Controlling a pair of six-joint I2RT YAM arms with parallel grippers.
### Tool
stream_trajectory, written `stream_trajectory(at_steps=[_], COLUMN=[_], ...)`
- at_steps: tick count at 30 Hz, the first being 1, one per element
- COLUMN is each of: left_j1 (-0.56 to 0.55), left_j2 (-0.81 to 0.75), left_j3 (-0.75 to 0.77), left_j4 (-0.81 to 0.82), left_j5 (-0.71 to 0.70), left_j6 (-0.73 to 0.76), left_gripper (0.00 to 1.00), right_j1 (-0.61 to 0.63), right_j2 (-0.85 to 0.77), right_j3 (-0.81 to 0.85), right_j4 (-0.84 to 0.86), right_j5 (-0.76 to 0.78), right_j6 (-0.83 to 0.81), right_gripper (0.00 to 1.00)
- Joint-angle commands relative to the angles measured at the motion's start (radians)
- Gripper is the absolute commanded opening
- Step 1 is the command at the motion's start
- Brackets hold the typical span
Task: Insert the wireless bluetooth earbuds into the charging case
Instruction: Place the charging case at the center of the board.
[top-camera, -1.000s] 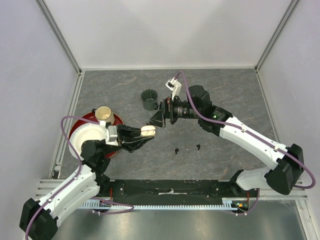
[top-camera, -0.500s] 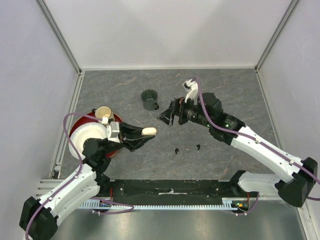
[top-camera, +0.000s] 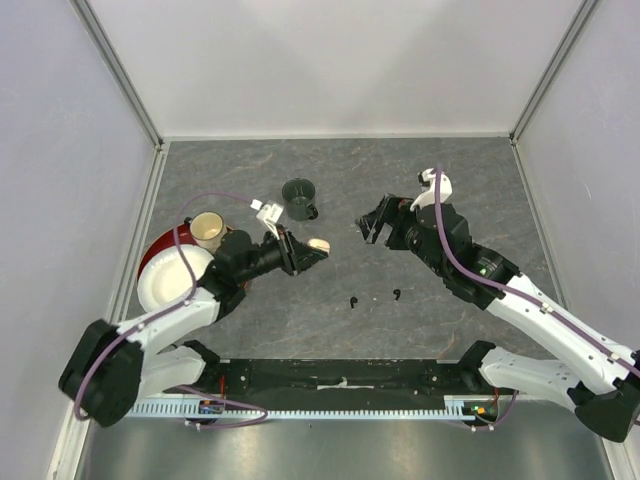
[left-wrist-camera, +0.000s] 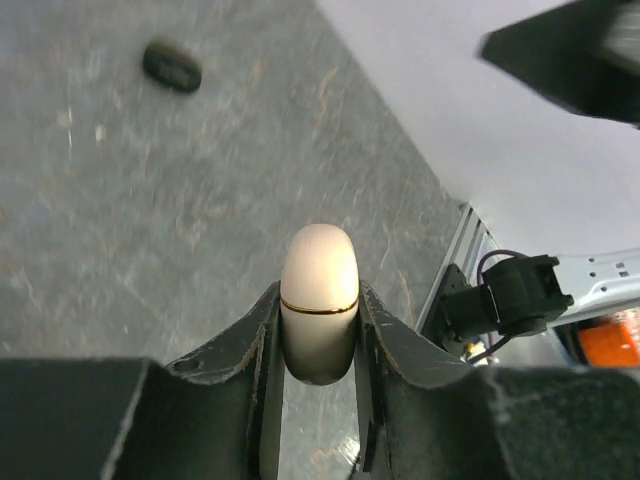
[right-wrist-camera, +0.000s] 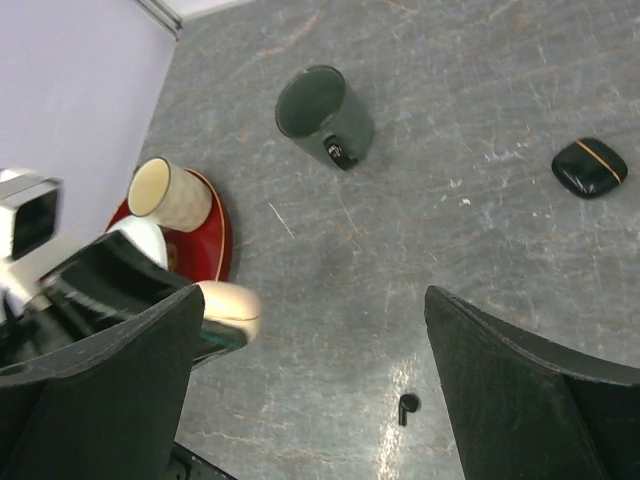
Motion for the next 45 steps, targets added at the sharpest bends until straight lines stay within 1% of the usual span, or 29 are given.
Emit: stream_trajectory(at_steps=[1,3,4,7,8,10,11,14,16,18,20,23,25,28,32,35,39,43,45], left_j1=[-0.002,0.001,0.001,0.001,0.001,0.001,0.001,0.001,0.001,0.003,0.003,0.001,0.003,0.001,0.001,0.001,0.001,0.001,0.001], left_j2=[0.180,0.247,0.303,0.395,0.457,0.512,0.555,0.624,0.652,0.692,0.725,0.779,0.819,0.857,0.871,0.876,0.873,0.861,0.851], left_j3=[0.061,0.073,0.075,0.099,0.116,0.133,0.136,0.141,0.143,0.141,0.147,0.170,0.179,0.202,0.202,0.198,0.207,0.193,0.186], left_j4=[0.036,0.072,0.120,0.186,0.192,0.195,0.233,0.287,0.293,0.315,0.352,0.356,0.373,0.372,0.363,0.358,0.309,0.284,0.269], left_j5=[-0.007,-0.047,-0.050,-0.037,-0.029,-0.032,-0.033,-0.047,-0.079,-0.113,-0.115,-0.125,-0.133,-0.122,-0.147,-0.150,-0.148,-0.145,-0.147], left_j6=[-0.182,-0.234,-0.254,-0.324,-0.356,-0.399,-0.432,-0.470,-0.479,-0.511,-0.538,-0.570,-0.596,-0.604,-0.611,-0.614,-0.599,-0.579,-0.568], left_gripper=[0.02,0.02,0.02,0.02,0.02,0.02,0.02,0.02,0.02,0.05,0.09,0.13,0.13,0.18,0.24,0.35,0.42,0.61,0.63], right_j1=[-0.004,-0.004,-0.004,-0.004,-0.004,-0.004,-0.004,-0.004,-0.004,-0.004,-0.004,-0.004,-0.004,-0.004,-0.003,-0.004,-0.003,-0.004,-0.004], right_j2=[-0.019,-0.032,-0.036,-0.059,-0.067,-0.092,-0.099,-0.124,-0.139,-0.147,-0.150,-0.151,-0.150,-0.150,-0.141,-0.136,-0.133,-0.141,-0.144], right_j3=[-0.035,-0.050,-0.055,-0.067,-0.070,-0.081,-0.086,-0.093,-0.097,-0.100,-0.097,-0.097,-0.095,-0.092,-0.090,-0.090,-0.090,-0.089,-0.089], right_j4=[-0.037,-0.037,-0.037,-0.043,-0.045,-0.048,-0.049,-0.062,-0.071,-0.077,-0.080,-0.086,-0.088,-0.091,-0.091,-0.091,-0.094,-0.089,-0.091], right_j5=[-0.001,-0.013,-0.018,-0.024,-0.019,-0.010,-0.001,0.011,0.019,0.024,0.022,0.022,0.021,0.021,0.024,0.019,0.019,0.019,0.021], right_j6=[0.037,0.043,0.046,0.048,0.051,0.051,0.049,0.046,0.043,0.043,0.042,0.040,0.039,0.036,0.029,0.028,0.023,0.025,0.026], right_gripper=[0.98,0.98,0.98,0.98,0.98,0.98,0.98,0.98,0.98,0.98,0.98,0.98,0.98,0.98,0.98,0.98,0.98,0.98,0.98])
